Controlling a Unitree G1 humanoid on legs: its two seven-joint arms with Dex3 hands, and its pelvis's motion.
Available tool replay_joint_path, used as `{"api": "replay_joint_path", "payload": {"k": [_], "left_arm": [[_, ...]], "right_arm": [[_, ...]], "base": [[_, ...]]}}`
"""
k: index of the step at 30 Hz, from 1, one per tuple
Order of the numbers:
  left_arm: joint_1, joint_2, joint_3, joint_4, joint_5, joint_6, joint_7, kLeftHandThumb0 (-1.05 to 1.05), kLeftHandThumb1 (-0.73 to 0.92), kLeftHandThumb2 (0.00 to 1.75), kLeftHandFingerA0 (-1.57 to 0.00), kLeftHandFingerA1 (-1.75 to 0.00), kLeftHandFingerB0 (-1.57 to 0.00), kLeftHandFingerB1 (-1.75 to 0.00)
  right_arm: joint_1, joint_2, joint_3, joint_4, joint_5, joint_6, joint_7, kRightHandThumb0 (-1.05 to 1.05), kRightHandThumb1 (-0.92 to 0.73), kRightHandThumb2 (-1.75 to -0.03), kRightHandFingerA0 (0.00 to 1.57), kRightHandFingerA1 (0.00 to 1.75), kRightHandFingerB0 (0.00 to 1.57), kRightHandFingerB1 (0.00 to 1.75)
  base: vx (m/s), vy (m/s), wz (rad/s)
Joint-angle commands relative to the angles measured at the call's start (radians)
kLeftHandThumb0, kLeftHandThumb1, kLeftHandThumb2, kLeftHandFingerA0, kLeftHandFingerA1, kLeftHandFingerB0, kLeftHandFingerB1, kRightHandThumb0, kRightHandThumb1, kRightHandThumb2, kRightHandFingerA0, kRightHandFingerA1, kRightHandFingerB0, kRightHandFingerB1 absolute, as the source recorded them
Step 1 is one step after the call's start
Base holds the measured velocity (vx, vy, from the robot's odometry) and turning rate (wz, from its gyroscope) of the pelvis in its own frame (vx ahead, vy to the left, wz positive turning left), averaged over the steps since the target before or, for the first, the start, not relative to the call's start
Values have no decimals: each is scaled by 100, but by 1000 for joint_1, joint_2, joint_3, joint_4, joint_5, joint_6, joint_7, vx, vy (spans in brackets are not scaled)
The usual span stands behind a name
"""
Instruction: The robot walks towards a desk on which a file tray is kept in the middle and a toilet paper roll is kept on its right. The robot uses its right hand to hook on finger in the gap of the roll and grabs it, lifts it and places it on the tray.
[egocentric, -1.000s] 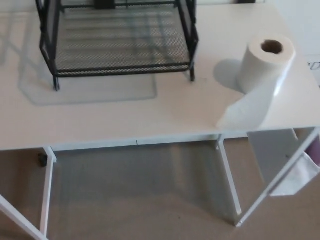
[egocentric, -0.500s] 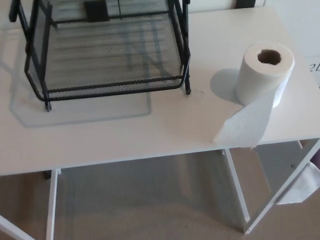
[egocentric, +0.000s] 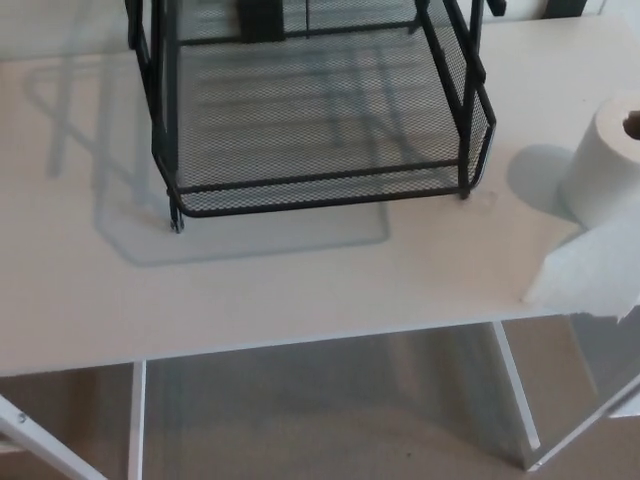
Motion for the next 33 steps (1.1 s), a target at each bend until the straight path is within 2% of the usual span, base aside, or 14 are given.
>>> {"api": "replay_joint_path", "payload": {"k": [1,4,5,6,9,14,15,17,18,20,22,26,30,33], "left_arm": [[1,10,9,9,-11,-8,9,-105,79,134,-14,-79,-1,-50],[2,9,10,5,-12,-13,9,-104,79,135,-8,-76,-4,-50],[15,12,12,4,-12,-21,2,-105,92,89,-10,-105,0,-45],[19,14,14,5,-14,-19,0,-104,79,135,-8,-76,-3,-49],[25,17,16,-15,-13,17,12,-105,80,134,-36,-92,-2,-53],[38,14,32,-39,-24,14,11,-105,80,134,-25,-84,0,-55],[44,19,32,-46,-25,13,-4,-105,80,134,-31,-88,-2,-58],[46,20,34,-50,-25,21,-7,-105,80,134,-31,-88,-2,-58],[43,21,37,-38,-25,12,-4,-105,79,135,-43,-98,-4,-53],[49,21,35,-59,-23,24,3,-105,80,137,-49,-103,-4,-53],[57,25,35,-69,-25,31,-2,-105,78,130,-118,-157,-13,-75],[61,19,43,-68,-33,18,-5,-104,80,138,-61,-115,-5,-56],[70,26,34,-66,-25,18,-13,-105,78,134,-122,-160,-13,-64],[69,25,27,-72,-19,32,-1,-105,78,133,-114,-155,-16,-68]], "right_arm": [[3,-3,-52,-6,56,9,2,-60,-53,-56,35,58,13,43],[9,2,-75,-18,66,-22,13,-61,-55,-57,56,68,8,40],[14,3,-71,-20,61,-32,14,-71,-47,-80,45,67,6,40],[11,-2,-62,-19,48,-20,5,-67,-45,-80,31,60,4,41],[0,6,-124,-15,117,39,39,-36,-30,-86,41,66,4,50],[2,13,-203,-27,165,37,53,-61,-38,-73,80,102,12,49],[-1,1,-196,-27,143,12,22,-68,-43,-76,51,66,5,47],[-7,-5,-201,-25,136,-17,7,-68,-43,-76,51,66,5,47],[-7,1,-229,-31,164,-46,22,-61,-38,-75,11,59,2,43],[-30,-13,-244,-36,167,-45,-13,-55,-51,-55,35,51,4,36],[-54,-32,-254,-72,162,-52,-50,-65,-41,-78,24,58,0,24],[-99,-73,-264,-180,161,-53,-61,-66,-39,-76,19,58,1,48],[-140,-158,-179,-249,59,-124,-81,-81,-42,-78,16,68,4,59],[-174,-197,-154,-301,64,-110,-39,-93,-42,-73,15,85,12,70]], "base": [[0,0,0],[0,0,0],[0,0,0],[0,0,0],[0,0,0],[0,0,0],[0,0,0],[0,0,0],[0,0,0],[0,0,0],[0,0,0],[0,0,0],[0,0,0],[0,0,0]]}}
